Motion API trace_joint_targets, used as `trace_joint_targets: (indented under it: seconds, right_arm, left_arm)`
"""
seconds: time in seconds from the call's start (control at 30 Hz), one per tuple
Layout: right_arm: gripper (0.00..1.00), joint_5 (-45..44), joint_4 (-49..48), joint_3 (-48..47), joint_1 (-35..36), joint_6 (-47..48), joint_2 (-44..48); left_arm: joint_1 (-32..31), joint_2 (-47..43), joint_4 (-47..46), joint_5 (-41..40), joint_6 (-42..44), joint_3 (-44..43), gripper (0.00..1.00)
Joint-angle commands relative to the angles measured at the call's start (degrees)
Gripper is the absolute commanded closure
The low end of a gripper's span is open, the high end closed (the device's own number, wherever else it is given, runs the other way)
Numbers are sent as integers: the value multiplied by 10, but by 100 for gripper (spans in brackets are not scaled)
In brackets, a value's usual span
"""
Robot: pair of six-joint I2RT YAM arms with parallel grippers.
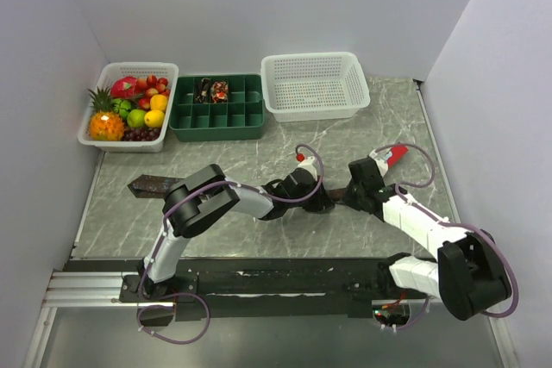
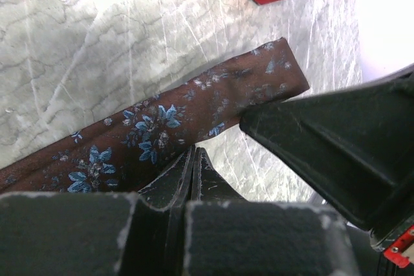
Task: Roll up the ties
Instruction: Flatten out the tie at the center of the board.
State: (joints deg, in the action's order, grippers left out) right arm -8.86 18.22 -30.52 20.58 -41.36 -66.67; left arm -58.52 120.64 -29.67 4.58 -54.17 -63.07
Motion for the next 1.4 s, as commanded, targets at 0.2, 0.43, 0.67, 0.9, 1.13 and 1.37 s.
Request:
trace_joint_targets:
  seconds: [0.2,0.43,0.67,0.9,1.13,1.37]
  right_arm:
    - [100,-28,29,42,-4,-51,70]
    - [100,53,-83,36,-4,33,125]
    - [100,6,-99,1,-12,45,101]
    - [100,17,-85,-53,-25,-10,-32]
    - [100,31,-107,-10,-56,-49,-31]
    - [100,42,-128,49,-94,-78,8]
  left_arm:
    - [8,28,26,-24,7,-17,99]
    - [8,33,26,-20,8,-19,99]
    - [8,35,25,-18,11,-21,99]
    - [7,32,26,-19,13,-19,99]
    - [8,25,29,-25,17,-15,99]
    - [8,32,33,-28,20,-21,99]
